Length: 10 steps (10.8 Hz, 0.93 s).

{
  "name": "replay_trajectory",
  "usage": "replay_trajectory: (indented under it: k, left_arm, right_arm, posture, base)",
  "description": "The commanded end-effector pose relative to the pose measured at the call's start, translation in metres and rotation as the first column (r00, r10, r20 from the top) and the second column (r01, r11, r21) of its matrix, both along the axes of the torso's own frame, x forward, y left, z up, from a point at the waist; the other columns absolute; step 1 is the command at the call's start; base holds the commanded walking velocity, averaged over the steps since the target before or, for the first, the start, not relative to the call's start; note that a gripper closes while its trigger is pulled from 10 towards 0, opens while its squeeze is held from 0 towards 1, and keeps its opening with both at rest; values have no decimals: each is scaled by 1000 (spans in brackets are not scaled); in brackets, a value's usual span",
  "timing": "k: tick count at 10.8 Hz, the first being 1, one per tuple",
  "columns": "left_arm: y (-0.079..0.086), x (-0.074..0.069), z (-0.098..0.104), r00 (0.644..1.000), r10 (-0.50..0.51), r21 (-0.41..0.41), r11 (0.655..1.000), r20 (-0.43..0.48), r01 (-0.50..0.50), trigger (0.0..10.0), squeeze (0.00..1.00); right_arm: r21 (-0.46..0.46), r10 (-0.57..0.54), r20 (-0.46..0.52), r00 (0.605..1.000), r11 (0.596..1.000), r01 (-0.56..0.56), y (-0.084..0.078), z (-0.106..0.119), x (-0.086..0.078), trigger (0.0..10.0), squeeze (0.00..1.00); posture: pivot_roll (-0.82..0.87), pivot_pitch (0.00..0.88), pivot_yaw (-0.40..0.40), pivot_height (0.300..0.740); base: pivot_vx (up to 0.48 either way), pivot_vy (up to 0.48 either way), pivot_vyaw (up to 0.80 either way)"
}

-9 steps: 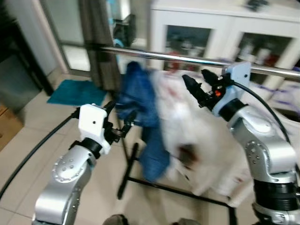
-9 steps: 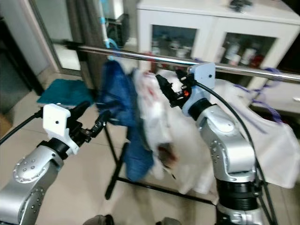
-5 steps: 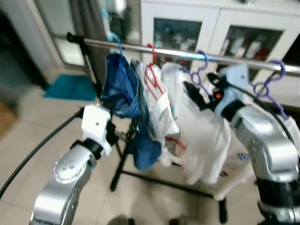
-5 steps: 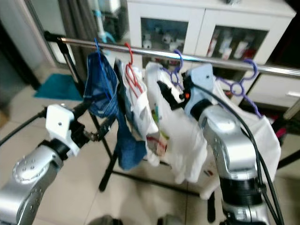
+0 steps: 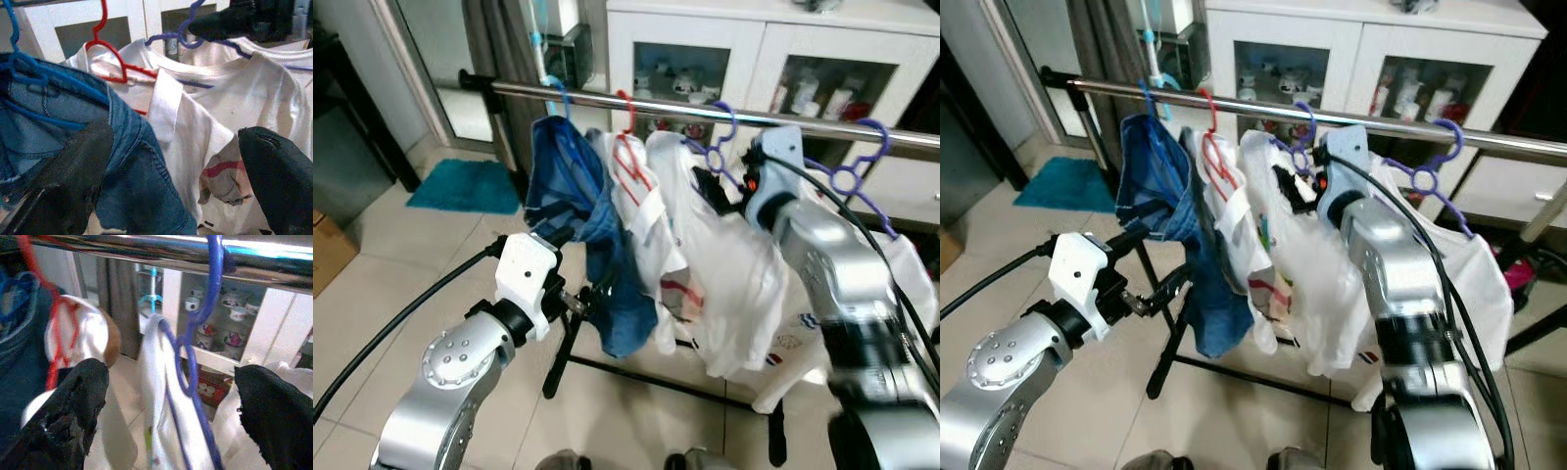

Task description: Hang hanger

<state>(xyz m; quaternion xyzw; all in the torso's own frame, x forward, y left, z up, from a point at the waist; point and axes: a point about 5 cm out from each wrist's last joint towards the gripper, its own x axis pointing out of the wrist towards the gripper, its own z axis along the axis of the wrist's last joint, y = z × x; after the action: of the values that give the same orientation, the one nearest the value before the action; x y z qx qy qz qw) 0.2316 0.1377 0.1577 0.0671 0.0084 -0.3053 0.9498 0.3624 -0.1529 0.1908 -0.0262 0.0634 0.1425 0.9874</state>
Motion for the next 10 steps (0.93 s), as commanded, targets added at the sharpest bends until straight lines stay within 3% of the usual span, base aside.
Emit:
replay_trajectory:
  k: [1, 2, 3, 7, 8, 9, 10]
  left_arm:
    - [-1, -1, 0, 1000, -13, 11, 1000, -6, 13, 10000, 1000]
    - [-1, -1, -1, 1000, -8, 16, 1000, -7, 8, 10000, 1000]
    - [0, 0, 0, 1000, -11, 15, 1000, -5, 11, 10000, 1000]
    - [-1, 1, 2, 999, -43, 18, 999, 0, 43, 10000, 1000]
    - [-1, 1, 3, 999, -45, 19, 999, 0, 45, 10000, 1000]
    - [-1, 1, 2, 999, -51, 23, 998, -5, 51, 10000, 1000]
    - [-2, 1, 1, 998, -55, 23, 998, -7, 55, 10000, 1000]
  right_arm:
    - [0, -71, 19, 997, 997, 71, -8, 3, 7, 10000, 1000]
    - [2, -142, 7, 990, 990, 142, -15, 1, 14, 10000, 1000]
    - [15, -167, -5, 986, 986, 167, -19, -1, 23, 10000, 0]
    - [6, 27, -75, 997, 1000, -26, -8, -8, 32, 10000, 0]
    - [-8, 43, -90, 995, 999, -44, -9, -8, 32, 4510, 0]
    - [-46, 52, -150, 987, 997, -60, -13, -12, 32, 3176, 0]
    - [-36, 41, -172, 984, 998, -48, -15, -13, 33, 510, 0]
  posture:
    - [-94, 43, 31, 740]
    - [-92, 39, 28, 740]
    - [-87, 31, 25, 740]
    - [-87, 36, 28, 740]
    - [-87, 37, 27, 740]
    - [-90, 37, 28, 740]
    - [-92, 37, 31, 740]
  base:
    - [0, 0, 0]
    - [0, 0, 0]
    - [0, 0, 0]
    - [0, 0, 0]
    - [0, 0, 0]
    - [0, 0, 0]
    - [0, 0, 0]
